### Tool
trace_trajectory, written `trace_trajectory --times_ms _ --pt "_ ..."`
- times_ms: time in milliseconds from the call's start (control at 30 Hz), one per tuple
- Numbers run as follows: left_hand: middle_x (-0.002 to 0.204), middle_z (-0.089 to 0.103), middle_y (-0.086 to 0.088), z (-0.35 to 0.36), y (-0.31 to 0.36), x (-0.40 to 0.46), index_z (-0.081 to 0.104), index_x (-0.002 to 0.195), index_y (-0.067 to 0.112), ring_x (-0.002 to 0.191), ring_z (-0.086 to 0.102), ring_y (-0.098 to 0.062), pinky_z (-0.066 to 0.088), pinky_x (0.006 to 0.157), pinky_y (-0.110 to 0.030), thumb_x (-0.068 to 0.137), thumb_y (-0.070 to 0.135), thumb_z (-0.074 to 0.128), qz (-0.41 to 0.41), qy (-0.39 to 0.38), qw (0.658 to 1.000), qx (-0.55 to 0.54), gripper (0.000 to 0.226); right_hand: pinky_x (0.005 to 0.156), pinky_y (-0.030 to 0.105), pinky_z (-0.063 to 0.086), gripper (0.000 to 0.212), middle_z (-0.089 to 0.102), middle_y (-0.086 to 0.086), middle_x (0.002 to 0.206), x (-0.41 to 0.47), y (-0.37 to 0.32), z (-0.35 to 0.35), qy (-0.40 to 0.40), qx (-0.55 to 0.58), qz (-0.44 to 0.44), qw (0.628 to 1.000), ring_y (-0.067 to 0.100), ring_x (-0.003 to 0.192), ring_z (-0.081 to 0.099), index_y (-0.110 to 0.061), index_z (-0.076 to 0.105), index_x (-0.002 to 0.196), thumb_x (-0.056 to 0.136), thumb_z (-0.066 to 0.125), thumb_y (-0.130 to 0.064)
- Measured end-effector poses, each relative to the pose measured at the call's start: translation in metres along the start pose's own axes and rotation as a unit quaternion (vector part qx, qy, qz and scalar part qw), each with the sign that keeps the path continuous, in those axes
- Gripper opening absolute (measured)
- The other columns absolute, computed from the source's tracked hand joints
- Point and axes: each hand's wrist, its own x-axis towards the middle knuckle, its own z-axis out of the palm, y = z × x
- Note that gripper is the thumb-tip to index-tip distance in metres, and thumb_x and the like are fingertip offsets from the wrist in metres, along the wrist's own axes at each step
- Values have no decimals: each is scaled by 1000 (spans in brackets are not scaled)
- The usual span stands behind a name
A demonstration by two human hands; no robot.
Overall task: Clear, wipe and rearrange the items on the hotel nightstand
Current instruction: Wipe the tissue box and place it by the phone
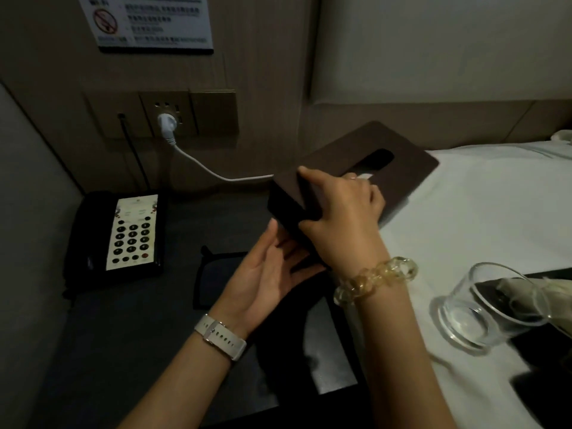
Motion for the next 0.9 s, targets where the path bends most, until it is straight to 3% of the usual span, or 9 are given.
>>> trace_trajectory --times_ms 100,167,267,367,500,633,733,800,900 --pt "116 72 6 -21 23 -12 33 147 5 114 64 -8 54 89 -26 99 50 34 61 42 997 12 66 118 50 10 75 46 9 136 -9 -31 20 -20 14 -63 998 28 135 29 -40 32 147 82 65 -21" --pt "132 63 -5 -29 36 -25 54 138 14 124 58 -18 52 94 -33 94 48 48 99 49 994 -13 56 118 50 10 74 45 10 136 -15 -48 32 -35 8 -101 994 29 135 28 -38 29 148 85 62 -22" --pt "129 65 -6 -49 46 -41 71 118 23 120 61 -20 55 86 -31 89 47 55 162 105 981 -25 41 118 50 8 73 44 10 134 -22 -68 51 -48 15 -131 990 28 134 26 -36 26 150 87 60 -22" --pt "131 64 -8 -63 48 -52 68 122 20 121 60 -22 55 89 -32 86 46 60 196 166 966 -7 46 118 51 9 72 44 10 131 -29 -79 69 -64 18 -144 987 27 131 28 -35 25 150 88 59 -23" --pt "130 64 -12 -74 47 -67 60 130 12 120 61 -24 54 92 -33 85 45 60 182 220 958 12 56 118 51 8 73 44 10 130 -35 -89 94 -91 11 -166 982 28 130 29 -36 25 150 87 58 -23" --pt "122 68 -10 -90 57 -82 69 116 13 113 65 -21 56 80 -25 86 33 61 213 255 943 15 37 119 51 8 73 40 9 131 -44 -98 113 -93 19 -199 975 26 130 29 -35 21 152 90 60 -31" --pt "114 72 -9 -100 67 -94 78 101 18 101 71 -20 58 71 -25 89 33 58 203 266 942 1 28 119 51 11 61 46 4 124 -44 -99 120 -72 66 -246 964 20 127 36 -33 30 150 94 52 -45" --pt "116 72 -8 -108 74 -101 76 106 17 104 70 -20 58 78 -28 91 34 56 204 274 940 -1 30 116 43 24 52 49 -1 120 -39 -94 123 -50 195 -218 955 13 121 40 -32 41 145 96 48 -46" --pt "123 69 -5 -122 84 -112 66 123 17 113 66 -18 50 90 -33 92 35 58 217 297 930 10 37 96 11 34 39 50 -6 118 -23 -73 136 37 306 -103 946 9 116 44 -28 51 135 95 54 -31"
